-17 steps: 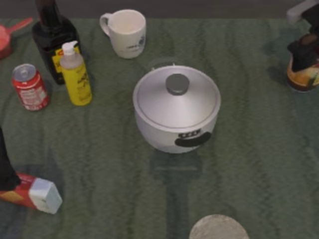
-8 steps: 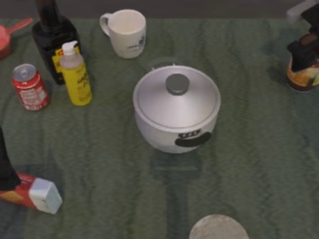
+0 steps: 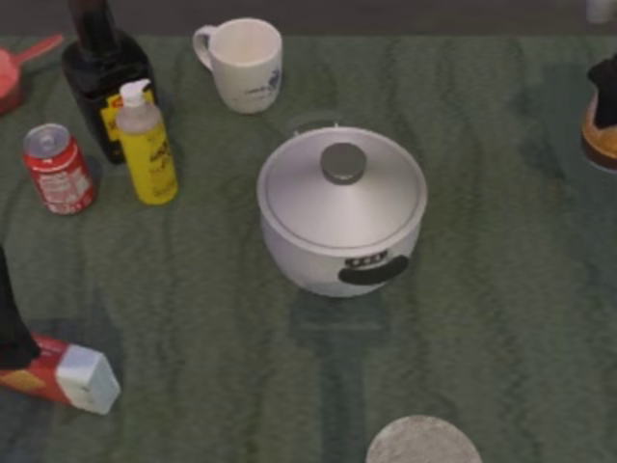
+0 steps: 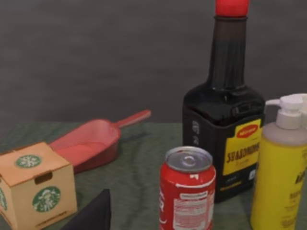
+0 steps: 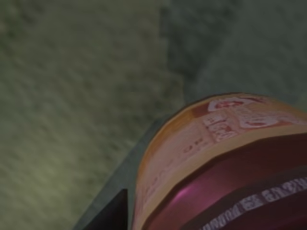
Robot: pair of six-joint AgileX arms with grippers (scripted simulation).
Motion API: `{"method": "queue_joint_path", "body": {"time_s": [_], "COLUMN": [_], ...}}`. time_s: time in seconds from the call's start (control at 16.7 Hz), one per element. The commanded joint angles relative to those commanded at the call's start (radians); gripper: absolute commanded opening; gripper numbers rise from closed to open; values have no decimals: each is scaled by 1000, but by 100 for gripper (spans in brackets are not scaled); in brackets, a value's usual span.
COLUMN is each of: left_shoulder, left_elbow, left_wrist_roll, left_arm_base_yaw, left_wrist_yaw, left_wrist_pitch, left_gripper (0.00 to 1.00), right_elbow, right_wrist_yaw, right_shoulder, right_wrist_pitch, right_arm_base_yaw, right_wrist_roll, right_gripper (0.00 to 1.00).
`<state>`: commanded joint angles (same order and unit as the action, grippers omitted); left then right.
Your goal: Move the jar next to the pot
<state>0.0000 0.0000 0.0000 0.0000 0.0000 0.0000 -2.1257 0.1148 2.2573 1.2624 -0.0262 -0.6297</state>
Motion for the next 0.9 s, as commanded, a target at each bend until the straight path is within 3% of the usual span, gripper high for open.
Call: {"method": "queue_joint_path", "body": {"time_s": [0.24, 0.6, 0.9], "left_shoulder": [0, 0, 0], "left_elbow": [0, 0, 0], "left_wrist_roll": [0, 0, 0], "left_arm_base_yaw": [0, 0, 0], "left_wrist_yaw": [0, 0, 0], "left_wrist_pitch": [0, 0, 0], "left_gripper": [100, 100, 100], "right_elbow": [172, 195, 239], "right_wrist_yaw": [3, 3, -29], "right_shoulder": [-179, -203, -207], "right_wrist_pitch": [20, 23, -18], "right_arm_base_yaw": [3, -1, 58], "right_wrist_roll": [-4, 0, 164], "right_gripper": [0, 0, 0]}}
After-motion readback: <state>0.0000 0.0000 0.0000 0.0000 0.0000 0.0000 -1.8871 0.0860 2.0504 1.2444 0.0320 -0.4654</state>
